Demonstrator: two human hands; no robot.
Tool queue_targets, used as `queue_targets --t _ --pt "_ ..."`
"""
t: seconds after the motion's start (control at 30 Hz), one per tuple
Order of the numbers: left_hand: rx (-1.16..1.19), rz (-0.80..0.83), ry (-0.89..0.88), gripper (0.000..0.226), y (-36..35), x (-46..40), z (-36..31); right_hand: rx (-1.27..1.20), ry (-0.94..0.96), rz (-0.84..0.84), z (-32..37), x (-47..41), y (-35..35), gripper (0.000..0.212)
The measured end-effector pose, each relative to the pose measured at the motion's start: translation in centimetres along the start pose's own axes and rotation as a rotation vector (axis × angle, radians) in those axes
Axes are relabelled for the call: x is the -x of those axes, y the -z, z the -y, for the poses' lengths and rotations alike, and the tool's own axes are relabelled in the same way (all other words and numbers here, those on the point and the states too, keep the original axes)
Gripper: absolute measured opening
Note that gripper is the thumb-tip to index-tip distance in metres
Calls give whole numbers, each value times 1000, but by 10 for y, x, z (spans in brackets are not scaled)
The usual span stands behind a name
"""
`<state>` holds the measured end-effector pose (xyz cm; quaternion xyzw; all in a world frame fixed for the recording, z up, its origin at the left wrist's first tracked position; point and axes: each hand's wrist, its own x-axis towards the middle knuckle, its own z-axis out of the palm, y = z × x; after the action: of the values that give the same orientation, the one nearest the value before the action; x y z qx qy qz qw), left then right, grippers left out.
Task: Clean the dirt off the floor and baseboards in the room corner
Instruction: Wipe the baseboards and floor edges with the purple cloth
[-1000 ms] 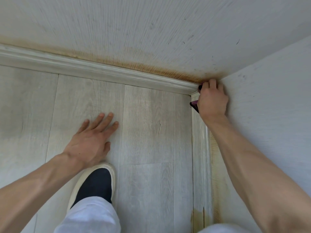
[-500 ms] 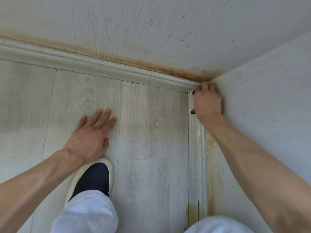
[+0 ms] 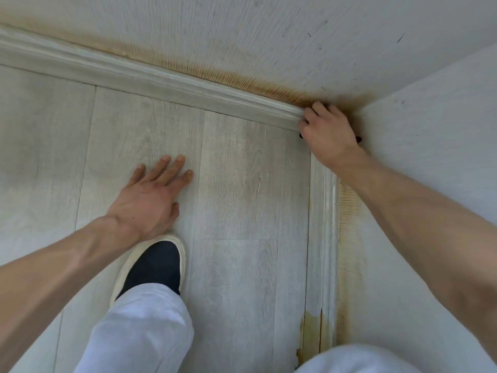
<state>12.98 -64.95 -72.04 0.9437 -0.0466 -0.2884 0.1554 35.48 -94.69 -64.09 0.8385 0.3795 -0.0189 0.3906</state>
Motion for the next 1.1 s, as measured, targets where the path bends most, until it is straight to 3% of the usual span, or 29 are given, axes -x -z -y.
queue_targets --t 0.2,0.27,0.33,0.5,0.6,0.73,0.87,0.93,1.0,1.1 --pt "-9 -1 5 76 -2 1 0 152 59 210 22 38 -34 48" --pt "-5 -2 8 76 -1 1 0 176 48 185 35 51 -39 49" --pt "5 4 1 76 1 0 0 136 45 281 58 75 -35 54" --pt "32 -13 -7 76 -1 3 1 178 319 522 91 149 -8 49" --pt "37 -30 -11 76 -2 2 2 212 268 361 55 95 -17 41" --pt "7 -32 -22 76 -3 1 4 282 152 391 41 49 -13 38" --pt "26 -36 -28 75 -4 0 6 194 328 453 93 132 -3 32" --pt "40 -45 -29 74 -4 0 6 252 505 518 114 176 11 32" --pt "39 -50 -33 73 -6 0 5 228 611 526 107 176 16 30" --pt "30 -31 -48 73 -4 -1 7 180 479 431 73 112 5 27"
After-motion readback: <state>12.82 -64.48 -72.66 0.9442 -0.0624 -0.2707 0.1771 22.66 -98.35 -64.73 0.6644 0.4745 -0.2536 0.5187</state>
